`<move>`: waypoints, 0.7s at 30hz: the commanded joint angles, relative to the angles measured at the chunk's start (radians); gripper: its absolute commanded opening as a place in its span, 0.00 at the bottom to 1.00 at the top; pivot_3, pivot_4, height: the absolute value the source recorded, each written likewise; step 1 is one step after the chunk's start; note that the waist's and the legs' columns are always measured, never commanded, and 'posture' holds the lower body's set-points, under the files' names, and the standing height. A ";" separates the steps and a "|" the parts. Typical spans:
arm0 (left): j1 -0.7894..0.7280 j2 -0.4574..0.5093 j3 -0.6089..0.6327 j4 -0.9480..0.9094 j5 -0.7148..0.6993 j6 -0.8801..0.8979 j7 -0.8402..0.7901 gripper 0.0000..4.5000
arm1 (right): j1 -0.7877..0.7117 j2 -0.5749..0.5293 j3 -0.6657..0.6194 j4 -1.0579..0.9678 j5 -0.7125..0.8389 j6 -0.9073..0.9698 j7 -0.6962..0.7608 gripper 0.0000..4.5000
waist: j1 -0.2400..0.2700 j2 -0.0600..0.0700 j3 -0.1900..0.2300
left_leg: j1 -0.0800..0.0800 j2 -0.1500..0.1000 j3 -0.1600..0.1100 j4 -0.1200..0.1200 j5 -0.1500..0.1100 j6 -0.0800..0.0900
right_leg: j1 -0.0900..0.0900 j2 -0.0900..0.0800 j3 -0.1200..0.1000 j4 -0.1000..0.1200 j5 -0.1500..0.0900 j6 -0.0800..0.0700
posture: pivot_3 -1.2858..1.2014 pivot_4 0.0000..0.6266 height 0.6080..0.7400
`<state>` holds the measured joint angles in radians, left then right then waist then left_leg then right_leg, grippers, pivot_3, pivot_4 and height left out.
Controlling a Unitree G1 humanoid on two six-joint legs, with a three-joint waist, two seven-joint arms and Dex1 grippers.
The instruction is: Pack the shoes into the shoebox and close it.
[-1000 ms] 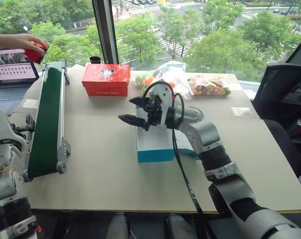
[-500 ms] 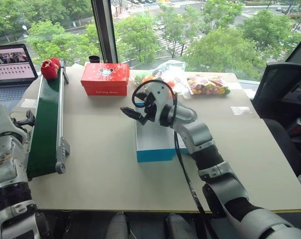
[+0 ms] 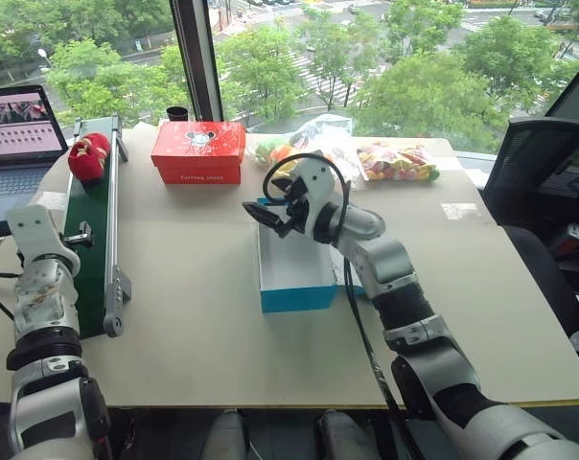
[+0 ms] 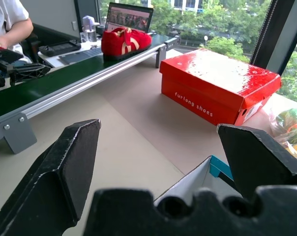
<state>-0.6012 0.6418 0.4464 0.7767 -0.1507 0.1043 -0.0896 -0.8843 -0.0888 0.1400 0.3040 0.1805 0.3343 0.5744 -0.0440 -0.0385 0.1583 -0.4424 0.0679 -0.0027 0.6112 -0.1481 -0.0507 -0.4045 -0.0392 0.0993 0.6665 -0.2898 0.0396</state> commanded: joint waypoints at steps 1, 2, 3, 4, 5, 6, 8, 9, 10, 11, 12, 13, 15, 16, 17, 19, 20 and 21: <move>-0.026 0.028 -0.020 0.031 0.026 -0.081 0.012 1.00 | -0.003 -0.002 -0.027 -0.057 0.022 0.008 0.000 1.00 | 0.001 0.000 0.000 | 0.000 0.000 0.000 0.000 0.000 0.000 | 0.000 0.000 0.000 0.000 0.000 0.000 | 0.52 0.24 0.99; -0.029 0.022 -0.019 0.043 0.023 -0.091 0.017 1.00 | -0.003 -0.001 -0.029 -0.061 0.025 0.012 0.000 1.00 | 0.001 0.000 0.000 | 0.000 0.000 0.000 0.000 0.000 0.000 | 0.000 0.000 0.000 0.000 0.000 0.000 | 0.52 0.24 0.99; -0.032 0.017 -0.016 0.053 0.018 -0.100 0.019 1.00 | -0.003 -0.001 -0.031 -0.065 0.028 0.015 -0.001 1.00 | 0.001 0.000 0.000 | 0.000 0.000 0.000 0.000 0.000 0.000 | 0.000 0.000 0.000 0.000 0.000 0.000 | 0.52 0.24 0.99; -0.035 0.013 -0.017 0.061 0.016 -0.110 0.020 1.00 | -0.004 -0.002 -0.032 -0.067 0.029 0.017 -0.002 1.00 | 0.002 0.000 0.000 | 0.000 0.000 0.000 0.000 0.000 0.000 | 0.000 0.000 0.000 0.000 0.000 0.000 | 0.52 0.24 0.99; -0.037 0.010 -0.022 0.070 0.018 -0.121 0.021 1.00 | -0.005 -0.003 -0.033 -0.067 0.026 0.016 -0.004 1.00 | 0.002 0.000 0.000 | 0.000 0.000 0.000 0.000 0.000 0.000 | 0.000 0.000 0.000 0.000 0.000 0.000 | 0.52 0.24 0.99; -0.039 0.010 -0.028 0.078 0.022 -0.129 0.022 1.00 | -0.006 -0.004 -0.033 -0.067 0.024 0.016 -0.007 1.00 | 0.002 0.000 0.000 | 0.000 0.000 0.000 0.000 0.000 0.000 | 0.000 0.000 0.000 0.000 0.000 0.000 | 0.52 0.24 0.99; -0.041 0.011 -0.043 0.090 0.033 -0.145 0.022 1.00 | -0.005 -0.011 -0.032 -0.068 0.017 0.011 -0.010 1.00 | 0.002 0.000 0.000 | 0.000 0.000 0.000 0.000 0.000 0.000 | 0.000 0.000 0.000 0.000 0.000 0.000 | 0.52 0.24 0.99; -0.046 0.010 -0.046 0.099 0.032 -0.155 0.019 1.00 | -0.004 -0.015 -0.030 -0.068 0.014 0.008 -0.011 1.00 | 0.002 0.000 0.000 | 0.000 0.000 0.000 0.000 0.000 0.000 | 0.000 0.000 0.000 0.000 0.000 0.000 | 0.52 0.24 0.99; -0.052 0.009 -0.048 0.109 0.030 -0.165 0.014 1.00 | -0.004 -0.018 -0.030 -0.069 0.013 0.007 -0.012 1.00 | 0.002 0.000 0.000 | 0.000 0.000 0.000 0.000 0.000 0.000 | 0.000 0.000 0.000 0.000 0.000 0.000 | 0.52 0.24 0.99; -0.057 0.009 -0.053 0.118 0.030 -0.175 0.008 1.00 | -0.003 -0.020 -0.030 -0.071 0.014 0.009 -0.013 1.00 | 0.002 0.000 0.000 | 0.000 0.000 0.000 0.000 0.000 0.000 | 0.000 0.000 0.000 0.000 0.000 0.000 | 0.52 0.24 0.99; -0.062 0.009 -0.055 0.125 0.029 -0.180 0.006 1.00 | -0.001 -0.022 -0.030 -0.074 0.015 0.009 -0.013 1.00 | 0.002 0.000 0.000 | 0.000 0.000 0.000 0.000 0.000 0.000 | 0.000 0.000 0.000 0.000 0.000 0.000 | 0.52 0.24 0.99; -0.065 0.008 -0.055 0.131 0.026 -0.183 0.004 1.00 | 0.001 -0.024 -0.029 -0.077 0.016 0.009 -0.013 1.00 | 0.002 0.000 0.000 | 0.000 0.000 0.000 0.000 0.000 0.000 | 0.000 0.000 0.000 0.000 0.000 0.000 | 0.52 0.24 0.99; -0.077 0.008 -0.056 0.148 0.021 -0.192 -0.001 1.00 | 0.001 -0.027 -0.028 -0.078 0.017 0.010 -0.014 1.00 | 0.002 0.000 0.000 | 0.000 0.000 0.000 0.000 0.000 0.000 | 0.000 0.000 0.000 0.000 0.000 0.000 | 0.52 0.24 0.99; -0.082 0.008 -0.058 0.156 0.020 -0.197 -0.007 1.00 | 0.001 -0.028 -0.027 -0.078 0.016 0.010 -0.014 1.00 | 0.002 0.000 0.000 | 0.000 0.000 0.000 0.000 0.000 0.000 | 0.000 0.000 0.000 0.000 0.000 0.000 | 0.52 0.24 0.99; -0.084 0.008 -0.063 0.162 0.023 -0.203 -0.016 1.00 | 0.003 -0.029 -0.027 -0.081 0.015 0.011 -0.015 1.00 | 0.002 0.000 0.000 | 0.000 0.000 0.000 0.000 0.000 0.000 | 0.000 0.000 0.000 0.000 0.000 0.000 | 0.52 0.24 0.99; -0.087 0.009 -0.080 0.170 0.036 -0.213 -0.032 1.00 | 0.006 -0.030 -0.025 -0.086 0.015 0.013 -0.014 1.00 | 0.002 0.000 0.000 | 0.000 0.000 0.000 0.000 0.000 0.000 | 0.000 0.000 0.000 0.000 0.000 0.000 | 0.52 0.24 0.99; -0.087 0.008 -0.085 0.172 0.038 -0.214 -0.036 1.00 | 0.008 -0.031 -0.024 -0.088 0.015 0.014 -0.014 1.00 | 0.002 0.000 0.000 | 0.000 0.000 0.000 0.000 0.000 0.000 | 0.000 0.000 0.000 0.000 0.000 0.000 | 0.52 0.24 0.99; -0.091 0.005 -0.078 0.180 0.028 -0.209 -0.034 1.00 | 0.008 -0.032 -0.024 -0.089 0.015 0.014 -0.014 1.00 | 0.002 0.000 0.000 | 0.000 0.000 0.000 0.000 0.000 0.000 | 0.000 0.000 0.000 0.000 0.000 0.000 | 0.52 0.24 0.99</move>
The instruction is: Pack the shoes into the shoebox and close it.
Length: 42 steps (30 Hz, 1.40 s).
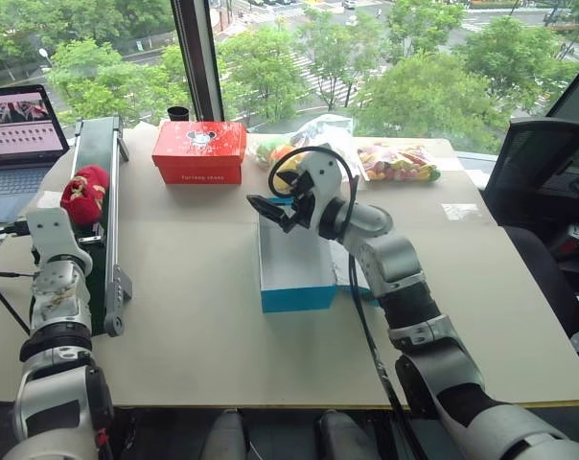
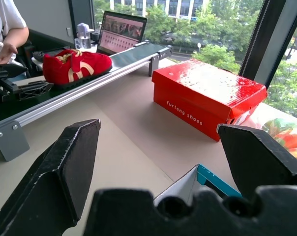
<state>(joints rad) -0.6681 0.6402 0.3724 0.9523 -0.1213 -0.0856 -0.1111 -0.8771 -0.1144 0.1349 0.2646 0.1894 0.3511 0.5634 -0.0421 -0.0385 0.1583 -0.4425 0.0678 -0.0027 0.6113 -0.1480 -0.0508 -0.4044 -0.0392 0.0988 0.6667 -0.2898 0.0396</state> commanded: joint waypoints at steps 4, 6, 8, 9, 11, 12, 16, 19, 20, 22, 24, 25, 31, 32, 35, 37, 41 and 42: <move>-0.035 -0.009 0.028 0.024 -0.050 0.021 -0.017 1.00 | -0.002 -0.010 -0.020 -0.049 0.006 0.000 -0.003 1.00 | 0.000 0.000 0.000 | 0.000 0.000 0.000 0.000 0.000 0.000 | 0.000 0.000 0.000 0.000 0.000 0.000 | 0.52 0.24 0.99; -0.044 -0.021 0.065 0.034 -0.098 0.038 -0.028 0.88 | -0.006 -0.014 -0.021 -0.046 0.004 0.002 -0.004 1.00 | 0.000 0.000 0.000 | 0.000 0.000 0.000 0.000 0.000 0.000 | 0.000 0.000 0.000 0.000 0.000 0.000 | 0.52 0.24 0.99; -0.052 -0.027 0.087 0.036 -0.127 0.058 -0.029 0.76 | -0.008 -0.018 -0.021 -0.047 0.002 0.005 -0.005 1.00 | 0.002 0.000 0.000 | 0.000 0.000 0.000 0.000 0.000 0.000 | 0.000 0.000 0.000 0.000 0.000 0.000 | 0.52 0.24 0.99; -0.058 -0.029 0.087 0.028 -0.131 0.065 -0.032 0.68 | -0.009 -0.020 -0.021 -0.048 0.003 0.007 -0.006 1.00 | 0.003 0.000 0.000 | 0.000 0.000 0.000 0.000 0.000 0.000 | 0.000 0.000 0.000 0.001 0.000 0.000 | 0.52 0.24 0.99; -0.069 -0.038 0.080 -0.001 -0.141 0.075 -0.055 0.57 | -0.010 -0.023 -0.021 -0.052 0.002 0.003 -0.007 1.00 | 0.004 0.000 0.000 | 0.000 0.000 0.000 0.001 0.001 0.000 | 0.000 0.000 -0.001 0.002 0.000 0.000 | 0.52 0.24 0.99; -0.073 -0.044 0.068 -0.032 -0.140 0.075 -0.066 0.57 | -0.011 -0.023 -0.023 -0.056 0.003 -0.003 -0.006 1.00 | 0.006 0.000 0.000 | 0.000 0.000 0.000 0.001 0.001 0.000 | 0.000 0.000 -0.001 0.002 0.000 0.000 | 0.52 0.24 0.99; -0.097 -0.109 0.023 -0.280 -0.189 0.083 -0.148 0.57 | -0.025 -0.009 -0.072 -0.071 0.060 0.027 -0.016 1.00 | 0.025 -0.001 0.000 | -0.002 0.000 -0.001 0.001 0.002 -0.001 | 0.000 0.000 -0.002 0.003 0.000 0.000 | 0.52 0.24 0.99; -0.106 -0.200 -0.050 -0.583 -0.282 0.190 -0.204 0.57 | -0.067 0.056 -0.253 -0.058 0.283 0.213 -0.089 1.00 | 0.033 -0.001 0.001 | -0.005 0.000 -0.002 0.001 0.003 -0.001 | -0.001 0.000 -0.002 0.002 0.000 0.000 | 0.52 0.24 0.99; -0.105 -0.229 -0.079 -0.674 -0.305 0.230 -0.213 0.57 | -0.085 0.080 -0.323 -0.055 0.382 0.291 -0.118 1.00 | 0.033 -0.001 0.001 | -0.005 0.000 -0.002 0.001 0.003 -0.001 | -0.001 0.000 -0.003 0.001 0.000 0.000 | 0.52 0.24 0.99; -0.096 -0.261 -0.138 -0.802 -0.316 0.307 -0.221 0.57 | -0.125 0.109 -0.444 -0.050 0.543 0.385 -0.172 1.00 | 0.033 -0.001 0.001 | -0.007 0.000 -0.003 0.001 0.003 -0.001 | -0.001 -0.001 -0.003 0.001 0.000 0.000 | 0.52 0.24 0.99; -0.090 -0.267 -0.190 -0.877 -0.293 0.349 -0.229 0.57 | -0.180 0.102 -0.556 0.001 0.644 0.410 -0.241 1.00 | 0.028 -0.001 0.001 | -0.006 -0.001 -0.003 0.001 0.003 -0.001 | -0.001 -0.001 -0.003 0.002 0.001 0.000 | 0.52 0.24 0.99; -0.089 -0.268 -0.205 -0.903 -0.286 0.364 -0.228 0.57 | -0.201 0.094 -0.596 0.025 0.678 0.419 -0.271 1.00 | 0.024 -0.001 0.001 | -0.005 -0.001 -0.003 0.001 0.003 -0.001 | -0.001 -0.001 -0.003 0.002 0.001 0.000 | 0.52 0.24 0.99; -0.103 -0.334 -0.266 -0.982 -0.332 0.462 -0.255 0.57 | -0.263 0.054 -0.635 0.044 0.785 0.459 -0.262 1.00 | 0.002 -0.001 0.001 | -0.002 -0.001 -0.003 0.000 0.004 0.001 | 0.000 0.000 -0.002 0.002 0.000 -0.001 | 0.52 0.24 0.99; -0.094 -0.341 -0.278 -0.980 -0.327 0.470 -0.259 0.57 | -0.263 0.063 -0.628 0.027 0.798 0.465 -0.261 1.00 | -0.006 -0.001 0.001 | -0.003 -0.001 -0.003 0.000 0.004 0.001 | 0.000 0.000 -0.002 0.002 0.000 -0.001 | 0.52 0.24 0.99; -0.085 -0.378 -0.301 -0.999 -0.323 0.490 -0.252 0.57 | -0.249 0.081 -0.593 0.013 0.781 0.465 -0.279 1.00 | -0.012 0.000 0.001 | -0.003 -0.001 -0.003 -0.002 0.004 0.001 | -0.001 0.000 -0.001 0.001 0.000 -0.001 | 0.52 0.24 0.99; -0.090 -0.395 -0.303 -1.009 -0.329 0.497 -0.251 0.57 | -0.239 0.087 -0.582 0.014 0.780 0.459 -0.287 1.00 | -0.010 0.000 0.001 | -0.003 -0.001 -0.003 -0.001 0.004 0.001 | -0.001 0.000 -0.001 0.001 0.000 -0.001 | 0.52 0.24 0.99; -0.090 -0.421 -0.324 -1.026 -0.323 0.513 -0.253 0.57 | -0.218 0.095 -0.549 -0.008 0.776 0.461 -0.287 1.00 | -0.002 0.000 0.001 | -0.004 -0.001 -0.003 0.000 0.004 0.001 | -0.001 0.000 -0.002 0.001 0.000 0.000 | 0.52 0.24 0.99; -0.089 -0.423 -0.325 -1.027 -0.318 0.512 -0.254 0.57 | -0.217 0.094 -0.546 -0.011 0.778 0.462 -0.288 1.00 | -0.001 0.000 0.001 | -0.004 -0.001 -0.003 0.000 0.004 0.001 | -0.001 0.000 -0.002 0.001 0.000 0.000 | 0.52 0.24 0.99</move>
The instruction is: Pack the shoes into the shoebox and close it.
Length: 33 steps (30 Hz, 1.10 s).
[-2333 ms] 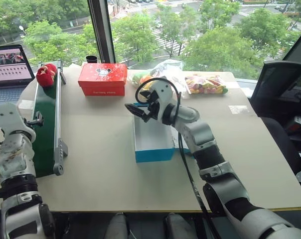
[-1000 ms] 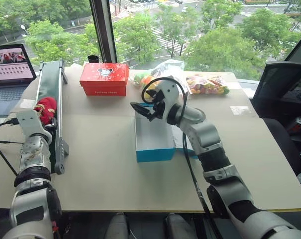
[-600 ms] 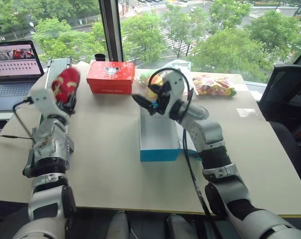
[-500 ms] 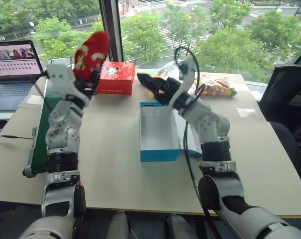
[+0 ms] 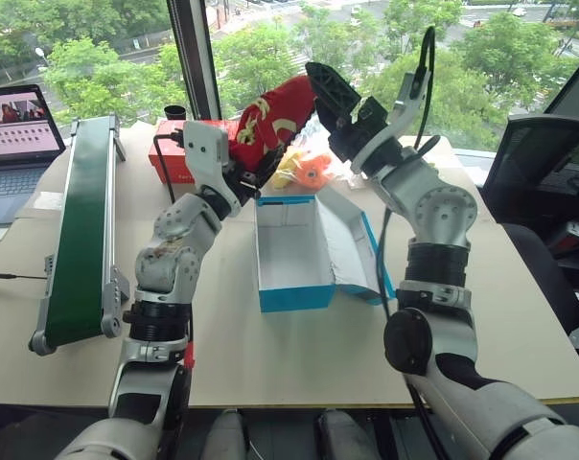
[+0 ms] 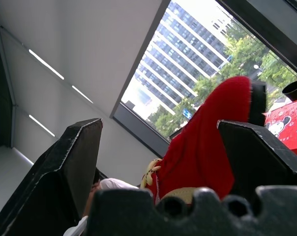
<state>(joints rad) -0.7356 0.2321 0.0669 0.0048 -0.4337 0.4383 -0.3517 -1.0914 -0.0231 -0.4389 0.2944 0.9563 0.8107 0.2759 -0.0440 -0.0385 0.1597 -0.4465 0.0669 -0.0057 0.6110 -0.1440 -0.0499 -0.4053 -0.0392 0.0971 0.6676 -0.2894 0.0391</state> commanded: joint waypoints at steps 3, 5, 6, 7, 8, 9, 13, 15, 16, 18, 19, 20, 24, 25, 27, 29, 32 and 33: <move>-0.031 -0.017 -0.004 -0.070 -0.005 -0.015 -0.009 0.57 | 0.008 -0.019 0.042 -0.028 -0.019 -0.011 -0.004 1.00 | 0.002 0.000 0.000 | 0.000 0.000 0.000 0.000 0.000 0.000 | 0.000 0.000 0.000 0.000 0.000 0.000 | 0.52 0.24 0.99; -0.043 -0.007 0.011 -0.053 0.002 -0.023 -0.004 0.57 | 0.018 -0.064 0.043 0.008 -0.061 -0.040 0.001 1.00 | 0.002 0.000 0.000 | 0.000 0.000 0.000 0.000 0.000 0.000 | 0.000 0.000 0.000 -0.001 0.000 0.000 | 0.52 0.24 0.99; -0.045 0.000 0.015 -0.049 0.007 -0.027 -0.006 0.57 | 0.019 -0.088 0.037 0.019 -0.065 -0.046 0.010 1.00 | 0.003 0.000 0.000 | 0.000 0.000 0.000 0.000 0.000 0.000 | 0.000 0.000 0.000 -0.001 0.000 0.000 | 0.52 0.24 0.99; -0.045 0.004 0.016 -0.048 0.011 -0.030 -0.007 0.57 | 0.018 -0.102 0.033 0.024 -0.065 -0.046 0.018 1.00 | 0.003 0.000 0.000 | 0.000 0.000 0.000 0.000 0.000 0.000 | 0.000 0.000 0.000 -0.001 0.000 0.000 | 0.52 0.24 0.99; -0.043 0.013 0.024 -0.049 0.011 -0.029 -0.006 0.57 | 0.011 -0.146 0.009 0.040 -0.064 -0.056 0.024 1.00 | 0.004 0.000 0.000 | 0.000 0.000 0.000 0.000 0.000 0.000 | 0.000 0.000 0.000 -0.001 0.000 0.000 | 0.52 0.24 0.99; -0.043 0.019 0.030 -0.050 0.011 -0.028 -0.005 0.57 | 0.006 -0.176 -0.009 0.053 -0.064 -0.064 0.028 1.00 | 0.005 0.000 0.000 | 0.000 0.000 0.000 0.000 0.000 0.000 | 0.000 0.000 0.000 -0.001 0.000 0.000 | 0.52 0.24 0.99; -0.031 0.025 0.039 -0.077 0.005 -0.012 0.004 0.57 | 0.010 -0.242 -0.048 0.062 -0.057 -0.077 0.019 1.00 | 0.010 0.001 0.001 | -0.001 0.000 0.000 0.000 0.000 0.000 | 0.000 0.000 0.000 -0.003 0.000 0.000 | 0.52 0.24 0.99; -0.029 0.013 0.034 -0.092 0.004 -0.004 0.011 0.57 | 0.027 -0.231 -0.022 0.046 -0.065 -0.062 0.031 1.00 | 0.003 0.001 0.001 | -0.001 0.000 0.000 -0.001 0.000 0.000 | 0.000 0.000 0.000 -0.003 0.000 0.000 | 0.52 0.24 0.99; -0.029 0.007 0.028 -0.100 0.002 0.003 0.013 0.57 | 0.034 -0.221 -0.008 0.039 -0.069 -0.059 0.033 1.00 | -0.002 0.001 0.001 | -0.001 0.000 0.000 -0.001 0.000 0.000 | 0.000 0.000 0.000 -0.003 0.000 0.000 | 0.52 0.24 0.99; -0.029 -0.006 0.003 -0.130 0.010 0.034 0.028 0.57 | 0.044 -0.197 0.025 0.015 -0.079 -0.053 0.034 1.00 | -0.004 0.001 0.001 | 0.000 0.000 0.000 -0.002 0.000 0.000 | 0.000 0.000 0.001 -0.003 0.000 0.000 | 0.52 0.24 0.99; -0.028 -0.013 -0.009 -0.144 0.017 0.049 0.037 0.57 | 0.047 -0.188 0.039 0.002 -0.084 -0.051 0.033 1.00 | -0.006 0.002 0.002 | 0.000 0.000 0.000 -0.001 0.000 0.000 | 0.000 0.000 0.001 -0.002 0.000 0.000 | 0.52 0.24 0.99; -0.026 -0.025 -0.020 -0.164 0.012 0.064 0.045 0.57 | 0.043 -0.170 0.043 -0.011 -0.072 -0.045 0.025 1.00 | -0.006 0.003 0.003 | 0.000 0.000 0.000 -0.001 0.000 0.000 | 0.000 0.000 0.001 -0.002 0.000 0.000 | 0.52 0.24 0.99; -0.022 -0.059 -0.038 -0.205 0.000 0.092 0.063 0.57 | 0.035 -0.132 0.054 -0.037 -0.058 -0.038 0.007 1.00 | 0.002 0.005 0.004 | 0.000 0.000 0.000 0.000 0.000 0.000 | 0.000 0.000 0.001 -0.001 0.000 0.000 | 0.52 0.24 0.99; -0.021 -0.067 -0.038 -0.210 -0.002 0.097 0.067 0.57 | 0.035 -0.126 0.054 -0.040 -0.053 -0.035 0.005 1.00 | 0.005 0.005 0.004 | -0.001 0.000 0.000 0.000 0.000 0.000 | 0.000 0.000 0.001 -0.001 0.000 0.000 | 0.52 0.24 0.99; -0.016 -0.080 -0.044 -0.216 0.002 0.105 0.075 0.57 | 0.034 -0.118 0.061 -0.048 -0.050 -0.030 0.004 1.00 | 0.008 0.005 0.004 | -0.001 -0.001 0.000 0.000 0.000 0.000 | 0.001 0.000 0.000 -0.002 0.000 0.000 | 0.52 0.24 0.99; 0.000 -0.095 -0.063 -0.225 0.004 0.114 0.071 0.57 | 0.031 -0.112 0.070 -0.047 -0.050 -0.027 0.009 1.00 | 0.008 0.005 0.004 | -0.001 -0.001 0.000 0.001 0.000 0.000 | 0.001 0.000 0.000 -0.002 0.000 0.000 | 0.52 0.24 0.99; 0.005 -0.108 -0.066 -0.224 0.009 0.111 0.078 0.57 | 0.028 -0.108 0.073 -0.048 -0.045 -0.025 0.011 0.94 | 0.007 0.005 0.004 | -0.001 0.000 0.000 0.000 0.000 0.000 | 0.001 0.000 0.000 -0.002 0.000 0.000 | 0.52 0.24 0.99; 0.004 -0.109 -0.065 -0.222 0.010 0.110 0.078 0.57 | 0.028 -0.106 0.073 -0.050 -0.043 -0.026 0.012 0.88 | 0.007 0.005 0.004 | -0.001 -0.001 0.000 0.000 0.000 0.000 | 0.001 0.000 0.000 -0.002 0.000 0.000 | 0.52 0.24 0.99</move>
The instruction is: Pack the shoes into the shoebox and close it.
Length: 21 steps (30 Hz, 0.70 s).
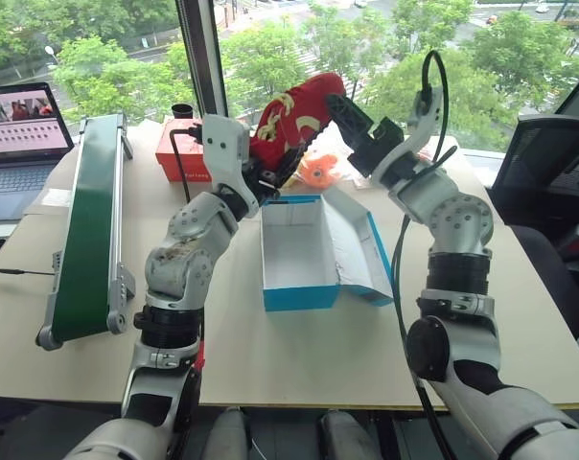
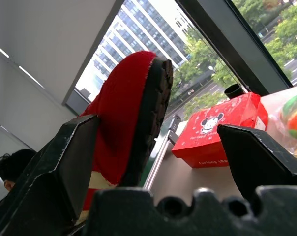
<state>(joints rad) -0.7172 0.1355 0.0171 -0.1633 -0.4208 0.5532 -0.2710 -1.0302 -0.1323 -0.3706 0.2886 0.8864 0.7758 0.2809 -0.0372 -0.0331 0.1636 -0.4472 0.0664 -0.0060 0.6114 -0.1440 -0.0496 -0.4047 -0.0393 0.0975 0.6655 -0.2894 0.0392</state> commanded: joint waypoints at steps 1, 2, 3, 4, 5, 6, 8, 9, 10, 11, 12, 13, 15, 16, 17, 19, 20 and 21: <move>-0.016 -0.013 -0.014 -0.052 -0.002 -0.006 -0.002 0.57 | -0.034 0.004 0.004 -0.046 0.029 0.008 0.008 0.83 | 0.000 0.000 0.000 | 0.000 0.000 0.000 0.000 0.000 0.000 | 0.000 0.000 0.000 0.000 0.000 0.000 | 0.52 0.24 0.99; -0.017 -0.013 -0.013 -0.051 -0.002 -0.007 -0.002 0.57 | -0.033 0.004 0.004 -0.049 0.031 0.008 0.009 0.75 | 0.000 0.000 0.000 | 0.000 0.000 0.000 0.000 0.000 0.000 | 0.000 0.000 0.000 0.000 0.000 0.000 | 0.52 0.24 0.99; -0.018 -0.013 -0.013 -0.050 -0.001 -0.008 -0.002 0.57 | -0.033 0.004 0.004 -0.050 0.031 0.008 0.010 0.69 | 0.000 0.000 0.000 | 0.000 0.000 0.000 0.000 0.000 0.000 | 0.000 0.000 0.000 0.000 0.000 0.000 | 0.52 0.24 0.99; -0.019 -0.008 -0.008 -0.050 0.000 -0.010 -0.002 0.57 | -0.033 0.002 0.004 -0.054 0.031 0.009 0.009 0.60 | -0.001 0.000 0.000 | 0.000 0.000 0.000 0.000 0.000 0.000 | 0.000 0.000 0.000 0.000 0.000 0.000 | 0.52 0.24 0.99; -0.021 -0.003 -0.004 -0.049 0.003 -0.013 -0.002 0.57 | -0.035 -0.001 0.007 -0.057 0.028 0.010 0.010 0.53 | -0.002 0.000 0.000 | 0.000 0.000 0.000 0.000 0.000 0.000 | 0.000 0.000 0.000 0.000 0.000 0.000 | 0.52 0.24 0.99; -0.023 0.004 0.002 -0.047 0.005 -0.015 -0.002 0.57 | -0.037 -0.006 0.011 -0.060 0.023 0.011 0.012 0.46 | -0.003 0.000 0.000 | 0.000 0.000 0.000 0.000 0.000 0.000 | 0.000 0.000 0.000 0.000 0.000 0.000 | 0.52 0.24 0.99; -0.028 0.016 0.013 -0.042 0.009 -0.019 -0.001 0.57 | -0.043 -0.016 0.020 -0.063 0.016 0.015 0.015 0.32 | -0.005 0.000 0.000 | 0.000 0.000 0.000 0.000 0.000 0.000 | 0.000 0.000 0.000 0.000 0.000 0.000 | 0.52 0.24 0.99; -0.029 0.021 0.018 -0.039 0.012 -0.021 0.001 0.57 | -0.048 -0.021 0.025 -0.063 0.011 0.016 0.015 0.25 | -0.005 0.000 0.000 | 0.000 0.000 0.000 0.000 0.000 0.000 | 0.000 0.000 0.000 0.000 0.000 0.000 | 0.52 0.24 0.99; -0.030 0.027 0.022 -0.038 0.015 -0.022 0.002 0.57 | -0.053 -0.026 0.030 -0.062 0.006 0.016 0.016 0.19 | -0.005 0.000 0.000 | 0.000 0.000 0.000 0.000 0.000 0.000 | 0.000 0.000 0.000 0.000 0.000 0.000 | 0.52 0.24 0.99; -0.030 0.031 0.026 -0.037 0.016 -0.023 0.002 0.57 | -0.058 -0.032 0.037 -0.062 0.000 0.016 0.020 0.14 | -0.004 0.000 0.000 | 0.000 0.000 0.000 0.000 0.000 0.000 | 0.000 0.000 0.000 0.000 0.000 0.000 | 0.52 0.24 0.99; -0.027 0.039 0.033 -0.039 0.016 -0.023 0.003 0.67 | -0.066 -0.039 0.042 -0.061 -0.004 0.017 0.022 0.11 | -0.004 0.000 0.000 | 0.000 0.000 0.000 0.000 0.000 0.000 | 0.000 0.000 0.000 0.000 0.000 0.000 | 0.52 0.24 0.99; -0.022 0.047 0.040 -0.042 0.013 -0.025 0.000 0.78 | -0.075 -0.045 0.046 -0.058 -0.008 0.016 0.024 0.11 | -0.005 0.000 0.000 | 0.000 0.000 0.000 0.000 0.000 0.000 | 0.000 0.000 0.000 0.000 0.000 0.000 | 0.52 0.24 0.99; 0.004 0.090 0.072 -0.067 -0.009 -0.007 -0.024 0.93 | -0.096 -0.074 0.085 -0.054 -0.050 0.001 0.055 0.10 | -0.007 0.001 0.000 | 0.000 0.000 0.000 0.000 0.000 0.000 | 0.000 0.000 0.000 0.000 0.000 0.000 | 0.52 0.24 0.99; 0.019 0.117 0.082 -0.082 -0.016 0.004 -0.041 1.00 | -0.103 -0.085 0.101 -0.051 -0.068 -0.006 0.067 0.10 | -0.009 0.001 0.000 | 0.000 0.000 0.000 0.000 0.000 0.000 | -0.001 0.000 0.000 0.000 0.000 0.000 | 0.52 0.24 0.99; 0.035 0.148 0.090 -0.097 -0.021 0.016 -0.057 1.00 | -0.109 -0.097 0.122 -0.048 -0.092 -0.014 0.079 0.10 | -0.011 0.001 0.001 | 0.000 0.000 0.000 0.000 0.000 0.000 | -0.001 0.000 0.000 0.000 0.000 0.000 | 0.52 0.24 0.99; 0.090 0.256 0.126 -0.142 -0.051 0.061 -0.125 1.00 | -0.117 -0.141 0.230 -0.029 -0.212 -0.054 0.113 0.10 | -0.014 0.001 0.001 | 0.000 0.000 0.000 -0.001 0.000 0.000 | -0.001 0.000 0.000 0.000 0.000 0.000 | 0.52 0.24 0.99; 0.126 0.324 0.145 -0.169 -0.070 0.087 -0.172 1.00 | -0.121 -0.157 0.277 -0.010 -0.263 -0.062 0.122 0.10 | -0.018 0.002 0.001 | 0.001 0.000 0.000 -0.001 0.000 0.000 | -0.001 0.000 0.000 0.000 0.000 0.000 | 0.52 0.24 0.99; 0.159 0.384 0.157 -0.194 -0.087 0.110 -0.213 1.00 | -0.126 -0.165 0.305 0.013 -0.291 -0.056 0.124 0.10 | -0.021 0.002 0.001 | 0.001 0.000 0.000 -0.001 0.000 0.000 | -0.001 0.000 0.001 0.000 0.000 0.000 | 0.52 0.24 0.99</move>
<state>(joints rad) -0.6136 0.4055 0.0623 -0.2949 -0.4882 0.6201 -0.4166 -1.1312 -0.2304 -0.0824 0.2857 0.6950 0.7654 0.3938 -0.0579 -0.0314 0.1648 -0.4466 0.0668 -0.0059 0.6100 -0.1440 -0.0496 -0.4059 -0.0389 0.0980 0.6657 -0.2895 0.0392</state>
